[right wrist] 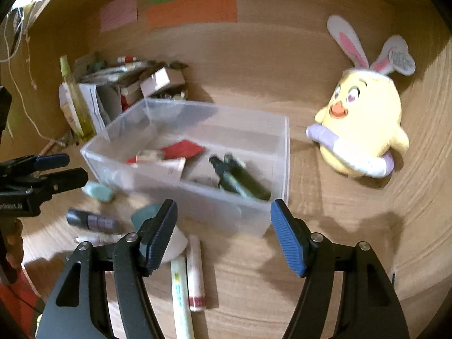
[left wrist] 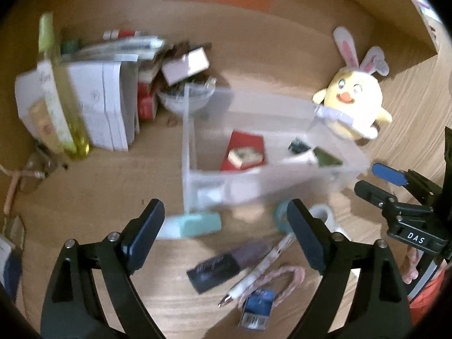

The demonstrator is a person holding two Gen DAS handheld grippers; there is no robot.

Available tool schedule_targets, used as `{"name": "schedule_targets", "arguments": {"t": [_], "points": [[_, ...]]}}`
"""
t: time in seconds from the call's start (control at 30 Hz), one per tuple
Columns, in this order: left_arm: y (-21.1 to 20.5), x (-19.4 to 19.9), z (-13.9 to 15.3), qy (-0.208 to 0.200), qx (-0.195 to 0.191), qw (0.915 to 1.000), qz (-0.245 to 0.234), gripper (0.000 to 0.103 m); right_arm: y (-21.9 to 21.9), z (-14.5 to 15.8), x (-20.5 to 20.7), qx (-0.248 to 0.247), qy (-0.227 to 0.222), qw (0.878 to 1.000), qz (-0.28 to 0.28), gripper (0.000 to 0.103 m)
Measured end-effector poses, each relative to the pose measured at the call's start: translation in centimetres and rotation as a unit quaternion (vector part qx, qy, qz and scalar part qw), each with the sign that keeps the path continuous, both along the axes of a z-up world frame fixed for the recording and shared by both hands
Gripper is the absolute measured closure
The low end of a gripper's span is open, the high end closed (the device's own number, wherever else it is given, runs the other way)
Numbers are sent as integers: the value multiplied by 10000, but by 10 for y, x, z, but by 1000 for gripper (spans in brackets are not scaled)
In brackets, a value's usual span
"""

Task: Organize objects
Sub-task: 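Move both open tools back over the scattered items beside the bin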

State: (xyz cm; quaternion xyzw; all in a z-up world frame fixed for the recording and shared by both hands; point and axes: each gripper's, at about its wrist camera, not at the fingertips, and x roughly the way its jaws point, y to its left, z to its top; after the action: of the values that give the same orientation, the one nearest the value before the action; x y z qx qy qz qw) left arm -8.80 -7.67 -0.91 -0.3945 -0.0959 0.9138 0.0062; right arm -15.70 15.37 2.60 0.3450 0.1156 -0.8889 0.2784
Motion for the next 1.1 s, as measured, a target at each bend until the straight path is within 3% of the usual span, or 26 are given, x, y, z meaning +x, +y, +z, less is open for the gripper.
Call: {"name": "schedule_targets", "arguments": {"t": [0.3,0.6,0.77,0.9,0.97,1.1], "points": [[-2,9,-33,-404,151,9991,44,14,17,-42,-3,163,-610,9979,-157,38],[4,7,-45,-583,219,9980,38,14,16,-50,8,278,-653,9975,-37,38],[5,7,-51,-684,124,9976,65,26,12,-55,9,367,-723,9967,31,39],[1,7,-50,-650,223,9975,131,32,7,-58,10,456,-746,9961,93,48],[0,8,-50,-634,267,9976,122,41,5,-59,10,488,-769,9958,131,55],[-2,10,-50,-620,266,9976,126,43,3,-60,9,531,-780,9955,130,67]]}}
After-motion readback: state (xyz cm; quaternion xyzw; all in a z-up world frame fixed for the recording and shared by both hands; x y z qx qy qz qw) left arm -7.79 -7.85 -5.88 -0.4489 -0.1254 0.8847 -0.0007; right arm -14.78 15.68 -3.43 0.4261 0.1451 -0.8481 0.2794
